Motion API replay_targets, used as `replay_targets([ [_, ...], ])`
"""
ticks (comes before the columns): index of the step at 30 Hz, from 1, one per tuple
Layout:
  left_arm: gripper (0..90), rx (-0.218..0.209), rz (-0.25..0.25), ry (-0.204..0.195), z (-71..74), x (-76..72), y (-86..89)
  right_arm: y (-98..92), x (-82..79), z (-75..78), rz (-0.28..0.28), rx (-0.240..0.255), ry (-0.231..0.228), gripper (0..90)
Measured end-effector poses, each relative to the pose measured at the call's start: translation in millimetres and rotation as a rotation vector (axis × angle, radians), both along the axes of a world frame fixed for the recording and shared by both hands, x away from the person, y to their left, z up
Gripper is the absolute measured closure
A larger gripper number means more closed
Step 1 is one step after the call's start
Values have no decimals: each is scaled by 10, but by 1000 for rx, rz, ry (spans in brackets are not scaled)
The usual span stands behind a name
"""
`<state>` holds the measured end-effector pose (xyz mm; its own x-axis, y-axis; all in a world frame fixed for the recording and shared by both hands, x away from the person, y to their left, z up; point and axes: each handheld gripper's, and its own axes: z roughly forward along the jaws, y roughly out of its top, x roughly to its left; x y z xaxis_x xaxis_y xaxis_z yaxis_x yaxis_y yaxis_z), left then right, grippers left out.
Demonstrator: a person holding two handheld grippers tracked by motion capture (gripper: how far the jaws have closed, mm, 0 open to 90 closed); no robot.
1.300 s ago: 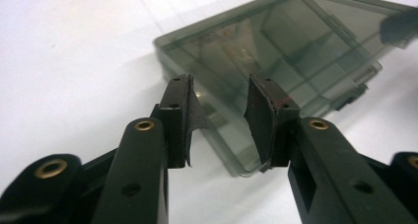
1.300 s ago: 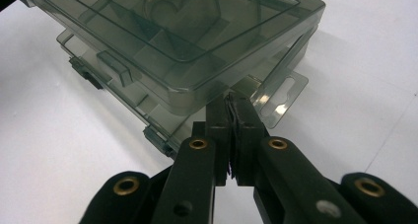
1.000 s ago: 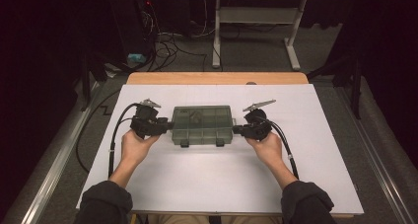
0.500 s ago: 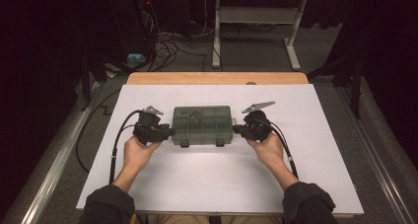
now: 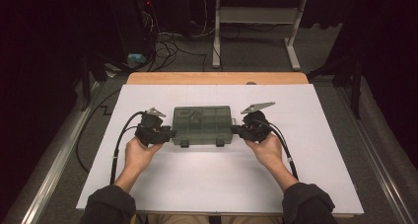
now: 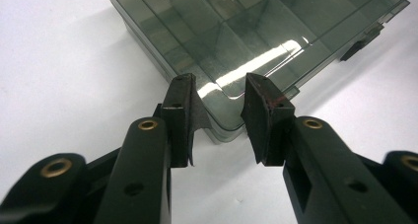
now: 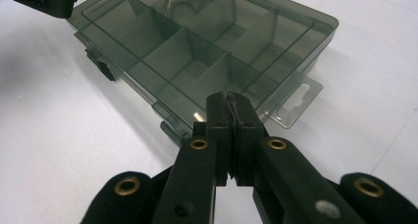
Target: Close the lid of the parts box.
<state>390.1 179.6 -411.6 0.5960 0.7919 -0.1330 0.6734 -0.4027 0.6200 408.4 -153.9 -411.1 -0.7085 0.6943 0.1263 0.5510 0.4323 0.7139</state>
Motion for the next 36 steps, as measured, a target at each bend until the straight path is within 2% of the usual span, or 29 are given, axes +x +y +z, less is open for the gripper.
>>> replay_targets([
  [5, 653, 2, -8, 2, -8, 3, -14, 51, 2, -43, 11, -22, 10, 891],
  [11, 658, -1, -8, -9, -21, -12, -22, 53, 16, -63, 4, -9, 13, 900],
  [19, 672, 2, -14, -23, -30, -23, -44, 81, -1, -72, -12, -22, -4, 900],
  [23, 672, -7, -4, -10, -29, -11, -40, 94, 1, -76, -12, -29, -12, 900],
  [25, 673, 3, -9, -9, -27, -13, -45, 101, 1, -80, -14, -29, -16, 900],
  [26, 677, 25, -11, -2, -48, -9, -67, 118, 7, -96, -15, -55, -3, 900],
  [27, 679, 39, -9, -18, -73, -19, -88, 122, -1, -113, -11, -54, -18, 900],
  [32, 679, 9, -7, -12, -90, -14, -51, 119, -3, -123, -18, -39, -14, 900],
  [36, 672, 19, -23, -30, -91, -22, -49, 119, 10, -115, -13, -39, -6, 900],
])
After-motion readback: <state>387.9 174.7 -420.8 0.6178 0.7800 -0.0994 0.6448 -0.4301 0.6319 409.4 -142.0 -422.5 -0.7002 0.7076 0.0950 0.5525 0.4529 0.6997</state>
